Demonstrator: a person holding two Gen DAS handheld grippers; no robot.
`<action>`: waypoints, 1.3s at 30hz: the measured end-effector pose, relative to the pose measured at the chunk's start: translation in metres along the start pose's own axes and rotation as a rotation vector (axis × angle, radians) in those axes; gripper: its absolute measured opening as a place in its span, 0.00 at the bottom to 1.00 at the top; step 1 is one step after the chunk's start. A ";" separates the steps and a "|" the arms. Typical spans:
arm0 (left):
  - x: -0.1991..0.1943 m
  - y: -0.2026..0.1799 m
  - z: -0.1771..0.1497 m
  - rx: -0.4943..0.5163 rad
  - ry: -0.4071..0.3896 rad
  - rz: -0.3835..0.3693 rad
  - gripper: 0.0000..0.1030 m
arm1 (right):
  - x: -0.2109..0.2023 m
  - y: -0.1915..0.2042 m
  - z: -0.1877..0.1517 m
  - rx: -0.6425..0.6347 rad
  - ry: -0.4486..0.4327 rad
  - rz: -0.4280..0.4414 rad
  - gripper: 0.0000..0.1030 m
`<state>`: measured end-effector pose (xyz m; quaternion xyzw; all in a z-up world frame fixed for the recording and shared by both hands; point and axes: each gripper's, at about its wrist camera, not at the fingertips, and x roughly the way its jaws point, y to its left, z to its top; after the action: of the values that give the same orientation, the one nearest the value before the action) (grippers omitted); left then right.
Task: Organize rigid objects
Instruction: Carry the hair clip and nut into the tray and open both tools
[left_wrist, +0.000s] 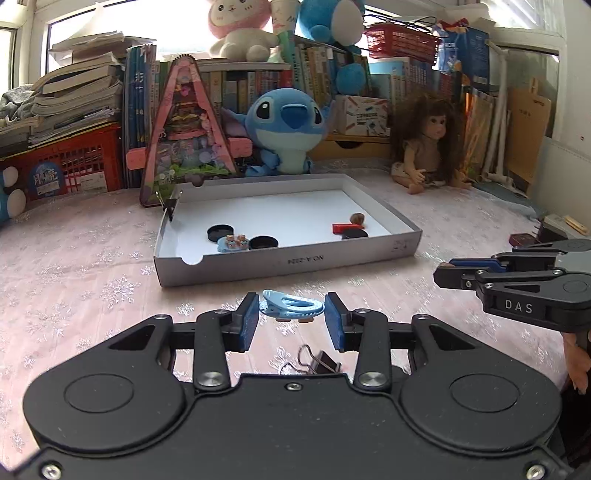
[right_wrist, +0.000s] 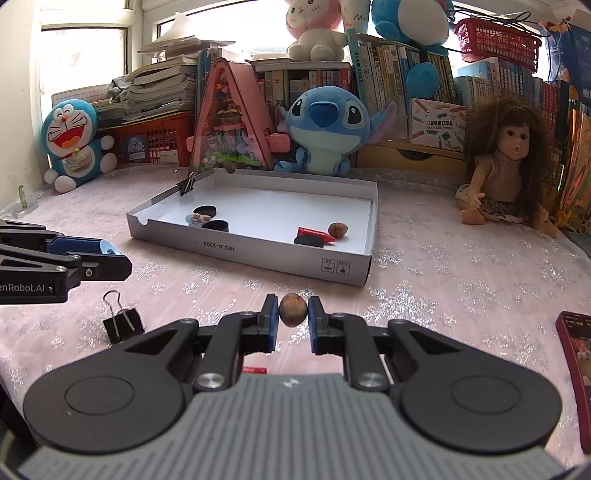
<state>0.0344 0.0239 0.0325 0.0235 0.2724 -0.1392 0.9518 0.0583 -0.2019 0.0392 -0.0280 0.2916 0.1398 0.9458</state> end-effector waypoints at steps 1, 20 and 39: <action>0.002 0.001 0.002 -0.001 -0.002 0.006 0.35 | 0.002 -0.001 0.002 0.003 0.000 -0.001 0.20; 0.054 0.037 0.042 -0.101 0.003 0.077 0.35 | 0.049 -0.015 0.042 0.105 -0.009 0.002 0.20; 0.110 0.060 0.072 -0.173 0.003 0.112 0.35 | 0.089 -0.031 0.067 0.185 0.001 0.000 0.20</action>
<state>0.1773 0.0454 0.0348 -0.0434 0.2830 -0.0616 0.9562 0.1739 -0.2006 0.0444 0.0595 0.3040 0.1124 0.9442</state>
